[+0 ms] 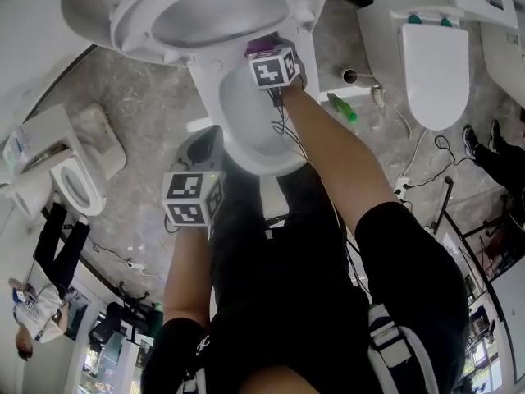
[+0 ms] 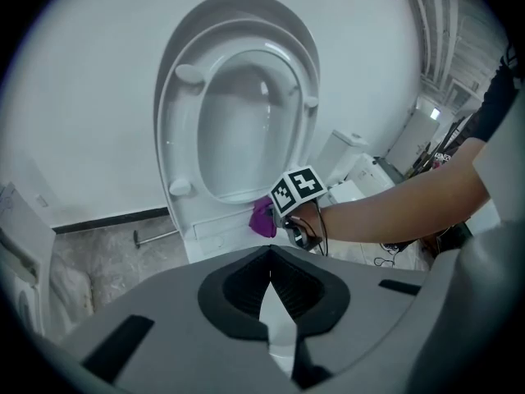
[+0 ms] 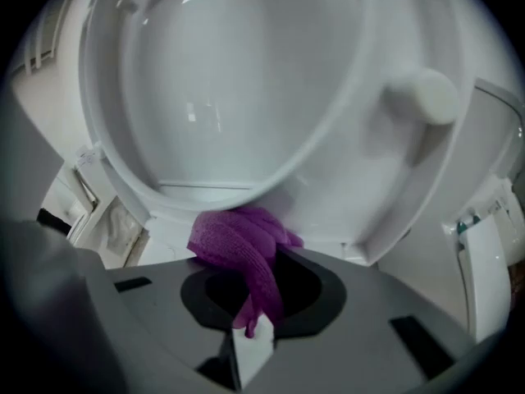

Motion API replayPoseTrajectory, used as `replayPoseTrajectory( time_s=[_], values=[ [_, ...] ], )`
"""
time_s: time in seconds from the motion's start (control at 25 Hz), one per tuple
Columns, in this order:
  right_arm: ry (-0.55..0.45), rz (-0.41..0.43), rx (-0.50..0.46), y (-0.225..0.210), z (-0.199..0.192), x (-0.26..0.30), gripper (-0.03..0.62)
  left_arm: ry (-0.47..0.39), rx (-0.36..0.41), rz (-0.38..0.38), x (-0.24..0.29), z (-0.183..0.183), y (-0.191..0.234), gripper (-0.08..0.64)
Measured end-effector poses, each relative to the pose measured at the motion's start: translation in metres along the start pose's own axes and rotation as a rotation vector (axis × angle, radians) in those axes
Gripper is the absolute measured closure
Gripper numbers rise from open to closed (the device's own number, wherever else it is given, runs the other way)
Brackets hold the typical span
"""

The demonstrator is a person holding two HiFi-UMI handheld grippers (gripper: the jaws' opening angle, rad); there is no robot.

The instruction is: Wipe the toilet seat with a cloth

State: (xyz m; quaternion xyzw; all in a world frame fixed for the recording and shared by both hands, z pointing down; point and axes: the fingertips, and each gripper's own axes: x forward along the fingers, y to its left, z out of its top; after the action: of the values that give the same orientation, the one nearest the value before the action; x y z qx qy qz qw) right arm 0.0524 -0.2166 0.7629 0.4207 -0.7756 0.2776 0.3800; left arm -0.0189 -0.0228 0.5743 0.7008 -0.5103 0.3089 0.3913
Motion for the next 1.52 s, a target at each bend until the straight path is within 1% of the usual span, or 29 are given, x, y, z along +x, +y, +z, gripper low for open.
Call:
replayPoseTrajectory(
  time_s=[0.08, 0.2, 0.48, 0.64, 0.88, 1.08, 1.24, 1.32, 1.4, 1.48, 1.52],
  values=[
    [0.002, -0.034, 0.016, -0.030, -0.002, -0.005, 0.531, 0.004, 0.014, -0.008, 0.006, 0.006, -0.014, 0.566],
    [-0.008, -0.053, 0.037, -0.059, 0.002, -0.015, 0.531, 0.001, 0.038, -0.025, 0.013, 0.017, -0.037, 0.566],
    [-0.060, -0.086, 0.095, -0.089, 0.016, -0.045, 0.531, -0.010, 0.076, -0.040, 0.013, 0.040, -0.071, 0.566],
    [-0.093, -0.101, 0.088, -0.093, 0.033, -0.066, 0.531, -0.015, 0.094, -0.039, 0.004, 0.045, -0.074, 0.566],
    [-0.081, -0.095, 0.061, -0.087, 0.040, -0.097, 0.531, -0.030, 0.111, -0.060, -0.012, 0.057, -0.095, 0.568],
    [-0.077, -0.078, 0.074, -0.073, 0.044, -0.117, 0.531, -0.061, 0.133, -0.078, -0.028, 0.073, -0.103, 0.566],
    [-0.112, -0.078, 0.099, -0.067, 0.055, -0.136, 0.531, -0.077, 0.136, -0.077, -0.037, 0.079, -0.100, 0.567],
    [-0.142, -0.084, 0.125, -0.070, 0.065, -0.147, 0.532, -0.084, 0.127, -0.076, -0.041, 0.081, -0.100, 0.567],
    [-0.162, -0.093, 0.191, -0.078, 0.074, -0.156, 0.532, -0.092, 0.115, -0.074, -0.045, 0.083, -0.099, 0.566],
    [-0.153, -0.104, 0.270, -0.089, 0.080, -0.159, 0.531, -0.098, 0.110, -0.073, -0.049, 0.085, -0.099, 0.566],
    [-0.141, -0.107, 0.287, -0.093, 0.083, -0.160, 0.531, -0.101, 0.109, -0.073, -0.051, 0.086, -0.099, 0.567]
  ],
)
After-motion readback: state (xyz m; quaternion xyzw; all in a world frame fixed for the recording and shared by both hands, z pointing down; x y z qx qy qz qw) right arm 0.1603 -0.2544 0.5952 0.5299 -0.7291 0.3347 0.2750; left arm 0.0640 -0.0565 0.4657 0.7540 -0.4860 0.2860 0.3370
